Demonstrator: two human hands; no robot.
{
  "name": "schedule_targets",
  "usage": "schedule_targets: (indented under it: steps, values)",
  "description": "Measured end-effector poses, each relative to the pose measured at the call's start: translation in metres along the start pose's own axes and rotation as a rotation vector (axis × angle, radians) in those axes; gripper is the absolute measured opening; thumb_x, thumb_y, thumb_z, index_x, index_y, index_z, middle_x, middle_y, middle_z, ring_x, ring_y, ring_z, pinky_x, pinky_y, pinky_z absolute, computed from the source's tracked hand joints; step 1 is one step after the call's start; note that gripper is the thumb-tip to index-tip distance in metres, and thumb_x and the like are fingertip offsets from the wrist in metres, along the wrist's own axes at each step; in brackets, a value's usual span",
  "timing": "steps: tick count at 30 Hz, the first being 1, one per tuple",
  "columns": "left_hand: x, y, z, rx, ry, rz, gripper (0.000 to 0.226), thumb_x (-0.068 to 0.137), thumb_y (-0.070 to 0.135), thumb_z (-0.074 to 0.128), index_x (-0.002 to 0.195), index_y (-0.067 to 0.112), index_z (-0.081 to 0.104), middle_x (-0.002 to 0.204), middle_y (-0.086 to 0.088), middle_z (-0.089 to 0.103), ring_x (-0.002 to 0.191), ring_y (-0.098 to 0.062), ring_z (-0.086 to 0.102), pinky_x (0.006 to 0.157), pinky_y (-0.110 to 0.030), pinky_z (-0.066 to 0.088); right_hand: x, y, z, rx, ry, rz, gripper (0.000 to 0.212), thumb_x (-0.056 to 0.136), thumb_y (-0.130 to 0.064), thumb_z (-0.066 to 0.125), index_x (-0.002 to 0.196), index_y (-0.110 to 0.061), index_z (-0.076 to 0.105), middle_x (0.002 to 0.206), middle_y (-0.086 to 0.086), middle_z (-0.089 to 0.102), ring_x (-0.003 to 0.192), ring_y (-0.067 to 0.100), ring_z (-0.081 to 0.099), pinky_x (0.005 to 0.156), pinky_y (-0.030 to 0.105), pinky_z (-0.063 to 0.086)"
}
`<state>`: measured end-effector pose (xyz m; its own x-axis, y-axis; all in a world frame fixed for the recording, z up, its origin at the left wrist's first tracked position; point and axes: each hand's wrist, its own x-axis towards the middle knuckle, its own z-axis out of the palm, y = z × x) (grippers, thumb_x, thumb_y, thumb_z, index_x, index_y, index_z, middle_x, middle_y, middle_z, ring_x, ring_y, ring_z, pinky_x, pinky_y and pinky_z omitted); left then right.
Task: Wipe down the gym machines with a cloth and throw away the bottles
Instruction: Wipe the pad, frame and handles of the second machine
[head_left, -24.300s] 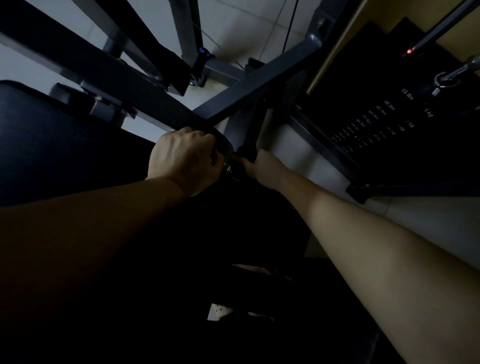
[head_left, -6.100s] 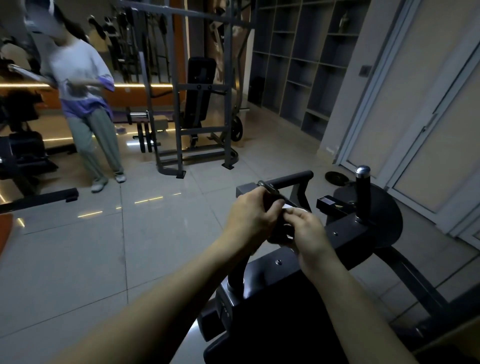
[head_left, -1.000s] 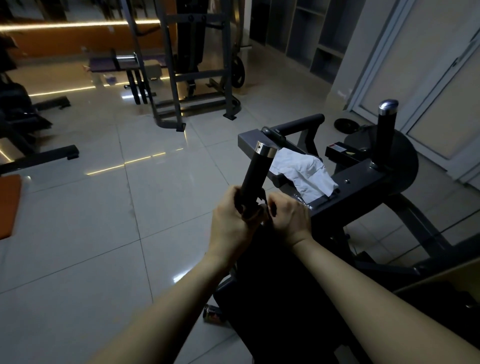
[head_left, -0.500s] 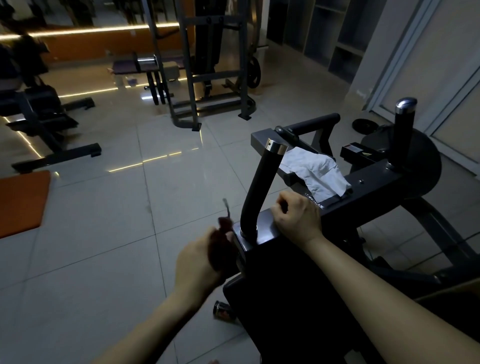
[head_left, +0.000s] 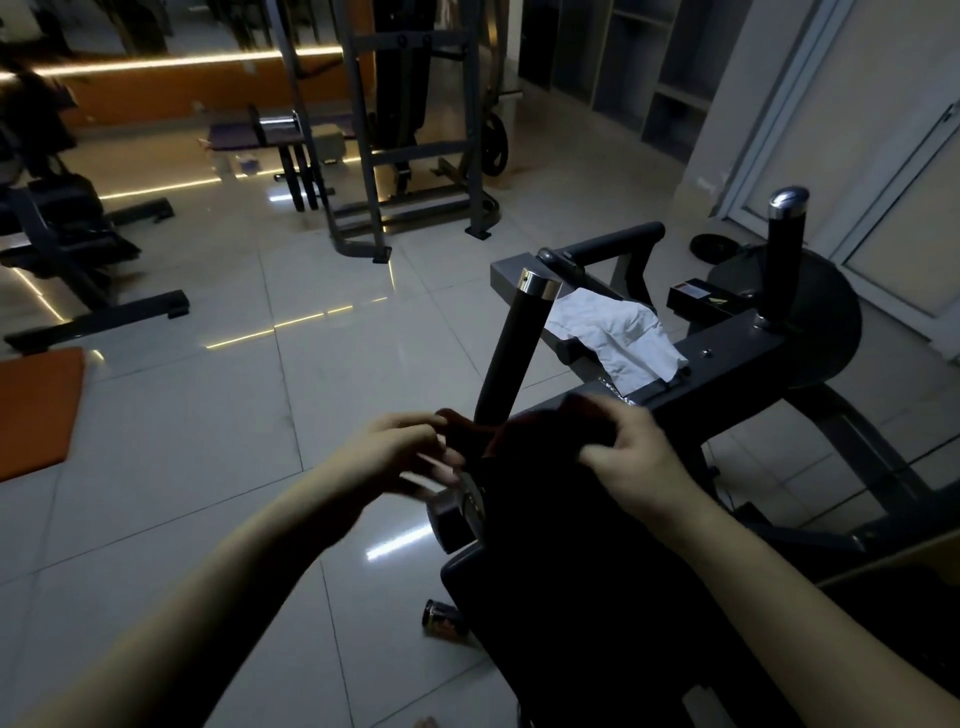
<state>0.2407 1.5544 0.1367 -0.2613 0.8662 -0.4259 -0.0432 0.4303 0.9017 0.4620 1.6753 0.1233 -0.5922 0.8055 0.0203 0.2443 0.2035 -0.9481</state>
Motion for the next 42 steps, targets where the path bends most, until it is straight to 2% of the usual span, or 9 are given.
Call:
schedule_targets:
  steps: [3,10,15,21,26,30,34,38,42]
  values:
    - [0.018,-0.01,-0.003,0.117,0.052,0.143,0.045,0.083,0.033,0.077,0.126,0.022,0.066,0.111,0.002,0.073,0.101,-0.015,0.069,0.081,-0.028,0.053,0.018,0.004,0.009,-0.135,0.285,0.014,0.028,0.08,-0.004,0.06,0.103,-0.018,0.069,0.092,0.004,0.072,0.091,0.022,0.068,0.083,0.028,0.055]
    - [0.026,-0.006,0.026,0.178,0.096,0.349,0.011,0.096,0.033,0.066,0.102,0.033,0.075,0.099,0.006,0.078,0.087,-0.008,0.073,0.073,-0.022,0.054,0.0,0.014,0.077,-0.308,0.207,-0.143,0.043,0.084,-0.019,0.043,0.122,-0.023,0.061,0.112,-0.004,0.066,0.107,0.016,0.058,0.095,0.039,0.047]
    - [0.029,-0.003,0.023,0.256,0.066,0.383,0.022,0.093,0.039,0.063,0.107,0.027,0.076,0.096,0.003,0.077,0.088,-0.013,0.073,0.075,-0.033,0.057,-0.031,0.026,0.047,-0.424,0.109,-0.305,0.049,0.087,-0.008,0.054,0.131,-0.027,0.057,0.123,-0.015,0.063,0.115,0.0,0.055,0.099,0.03,0.045]
    - [0.034,0.008,0.017,0.349,0.091,0.396,0.007,0.092,0.024,0.069,0.092,0.022,0.075,0.082,0.002,0.075,0.075,-0.008,0.07,0.062,-0.016,0.049,0.011,0.017,0.057,-0.55,0.219,-0.12,0.023,0.085,-0.023,0.054,0.104,-0.023,0.067,0.096,-0.005,0.069,0.094,0.021,0.058,0.084,0.039,0.048]
    - [0.033,0.013,0.014,0.362,0.105,0.494,0.034,0.077,0.034,0.069,0.11,0.03,0.066,0.099,0.014,0.072,0.094,-0.001,0.068,0.087,-0.037,0.058,-0.01,0.013,0.059,-0.58,0.201,-0.17,0.021,0.081,-0.024,0.047,0.091,-0.014,0.062,0.084,0.0,0.059,0.084,0.022,0.054,0.076,0.037,0.045]
    - [0.033,0.025,0.034,0.328,0.235,0.699,0.041,0.084,0.021,0.068,0.121,0.034,0.057,0.113,0.019,0.066,0.108,0.004,0.061,0.099,-0.034,0.052,-0.038,0.01,0.04,-0.664,0.028,-0.221,0.008,0.078,-0.015,0.056,0.085,-0.012,0.058,0.083,-0.001,0.056,0.082,0.017,0.053,0.069,0.029,0.041]
    - [0.037,0.035,0.053,0.285,0.421,0.923,0.05,0.087,0.009,0.066,0.133,0.019,0.05,0.121,0.005,0.06,0.116,-0.005,0.057,0.102,-0.03,0.046,-0.056,0.011,0.003,-0.326,0.186,-0.059,0.012,0.079,-0.016,0.056,0.087,-0.02,0.063,0.083,-0.007,0.063,0.08,0.012,0.061,0.07,0.025,0.048]
    - [0.035,0.047,0.08,0.541,0.619,1.25,0.052,0.083,0.014,0.063,0.132,0.006,0.048,0.131,-0.023,0.051,0.128,-0.021,0.041,0.106,-0.036,0.037,-0.053,0.011,-0.053,0.026,0.312,0.074,0.019,0.082,-0.022,0.059,0.092,-0.012,0.071,0.086,0.012,0.072,0.084,0.031,0.069,0.074,0.041,0.054]
    - [0.028,0.068,0.125,0.742,0.416,1.436,0.032,0.091,0.018,0.06,0.122,0.009,0.058,0.124,-0.018,0.059,0.117,-0.029,0.054,0.097,-0.04,0.046,-0.047,0.001,-0.097,0.232,0.313,0.056,0.016,0.09,-0.015,0.06,0.096,-0.017,0.075,0.096,0.017,0.073,0.088,0.023,0.069,0.081,0.038,0.051]
